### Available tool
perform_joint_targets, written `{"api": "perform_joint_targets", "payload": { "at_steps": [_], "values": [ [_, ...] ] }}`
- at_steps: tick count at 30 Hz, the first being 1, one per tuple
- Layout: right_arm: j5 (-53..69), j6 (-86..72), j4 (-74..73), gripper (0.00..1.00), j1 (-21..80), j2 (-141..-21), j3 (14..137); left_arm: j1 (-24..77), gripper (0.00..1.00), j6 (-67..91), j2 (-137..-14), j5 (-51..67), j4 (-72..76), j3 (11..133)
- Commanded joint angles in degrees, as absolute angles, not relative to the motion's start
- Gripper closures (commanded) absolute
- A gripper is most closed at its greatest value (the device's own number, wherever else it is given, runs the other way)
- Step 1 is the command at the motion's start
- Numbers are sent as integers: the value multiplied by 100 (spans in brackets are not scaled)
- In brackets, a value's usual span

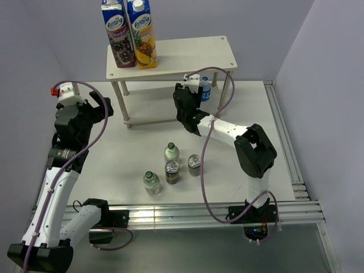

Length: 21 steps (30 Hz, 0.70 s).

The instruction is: Place and organize the beverage onto the shelf

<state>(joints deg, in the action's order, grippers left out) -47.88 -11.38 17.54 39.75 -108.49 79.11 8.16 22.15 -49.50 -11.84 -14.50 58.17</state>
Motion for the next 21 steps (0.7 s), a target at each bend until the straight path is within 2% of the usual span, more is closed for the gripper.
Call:
{"api": "perform_joint_targets", "payload": {
  "at_steps": [1, 2, 4, 5, 6, 8, 10, 21],
  "values": [
    [-5194, -984, 2479, 91, 3867, -10863, 8420, 791, 1, 2180, -4939, -1090, -1318, 5889],
    [-5168, -984, 2452, 66, 3867, -10898, 8463, 791, 1, 2188, -4939, -1090, -1318, 5889],
    [-5151, -1002, 2391, 36, 3867, -10960, 8490, 791, 1, 2188, -4948, -1099, -1318, 5897],
    [-5133, -1011, 2365, 16, 3867, -10969, 8525, 791, 1, 2188, -4940, -1099, -1318, 5897],
    [-5159, -1019, 2312, 11, 3867, -11012, 8543, 791, 1, 2188, -4939, -1099, -1318, 5897],
    [-5133, -1055, 2259, 4, 3867, -11021, 8578, 791, 1, 2180, -4931, -1099, -1327, 5897],
    [-5159, -1098, 2198, 2, 3867, -11013, 8569, 791, 1, 2188, -4931, -1107, -1318, 5889],
    [-5106, -1327, 2039, 2, 3937, -10539, 8174, 791, 1, 2180, -4922, -1116, -1318, 5889]
  ]
}}
